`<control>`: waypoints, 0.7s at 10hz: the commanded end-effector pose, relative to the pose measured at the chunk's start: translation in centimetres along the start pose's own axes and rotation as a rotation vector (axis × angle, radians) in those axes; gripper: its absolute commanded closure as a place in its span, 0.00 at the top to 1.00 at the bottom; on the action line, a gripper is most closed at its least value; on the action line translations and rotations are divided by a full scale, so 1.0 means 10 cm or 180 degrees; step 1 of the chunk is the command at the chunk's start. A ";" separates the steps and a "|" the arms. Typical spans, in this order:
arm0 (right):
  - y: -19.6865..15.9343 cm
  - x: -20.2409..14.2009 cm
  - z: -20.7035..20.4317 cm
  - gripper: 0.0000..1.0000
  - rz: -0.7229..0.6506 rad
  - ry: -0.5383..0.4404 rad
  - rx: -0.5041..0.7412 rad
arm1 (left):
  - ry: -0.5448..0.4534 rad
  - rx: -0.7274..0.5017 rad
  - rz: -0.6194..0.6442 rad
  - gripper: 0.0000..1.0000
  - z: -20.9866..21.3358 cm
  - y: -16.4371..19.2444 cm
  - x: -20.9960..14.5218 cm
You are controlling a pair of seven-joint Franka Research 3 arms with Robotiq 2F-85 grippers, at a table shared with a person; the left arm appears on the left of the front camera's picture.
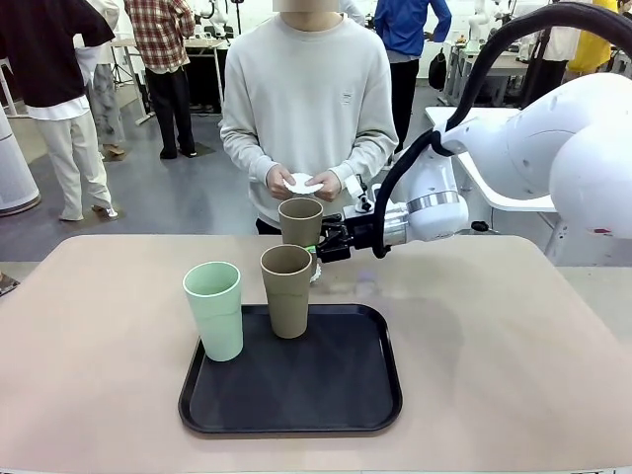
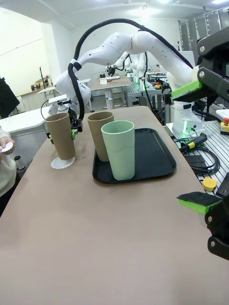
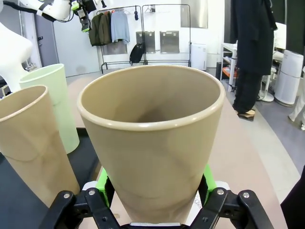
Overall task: Place coasters on the table and set cups on them.
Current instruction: Pick up one Reusable plastic cup and place it on a coaster set by the human.
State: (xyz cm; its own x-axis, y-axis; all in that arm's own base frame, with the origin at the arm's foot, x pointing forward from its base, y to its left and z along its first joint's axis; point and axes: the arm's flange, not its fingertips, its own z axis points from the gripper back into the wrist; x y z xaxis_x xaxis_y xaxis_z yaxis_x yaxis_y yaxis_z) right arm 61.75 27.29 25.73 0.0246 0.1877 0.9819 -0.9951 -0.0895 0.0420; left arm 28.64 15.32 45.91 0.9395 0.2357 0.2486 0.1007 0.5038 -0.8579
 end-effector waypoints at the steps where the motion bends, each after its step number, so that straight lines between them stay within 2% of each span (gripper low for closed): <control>1: -0.15 -0.04 -0.12 0.84 0.0107 0.0073 0.0001 | -0.0017 -0.0042 -0.0043 1.00 0.01 0.02 -0.01; 7: -0.33 -0.05 -0.17 0.84 0.0092 0.0011 -0.0085 | -0.0017 -0.0042 -0.0043 1.00 0.01 0.02 -0.01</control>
State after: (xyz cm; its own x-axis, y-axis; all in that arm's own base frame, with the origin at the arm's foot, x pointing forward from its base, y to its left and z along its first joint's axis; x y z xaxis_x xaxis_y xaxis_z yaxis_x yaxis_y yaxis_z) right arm 63.99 28.42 24.82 -0.0070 0.1907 0.9816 -0.9963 -0.0854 0.0095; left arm 28.63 15.32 45.91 0.9395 0.2357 0.2485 0.1006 0.5037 -0.8580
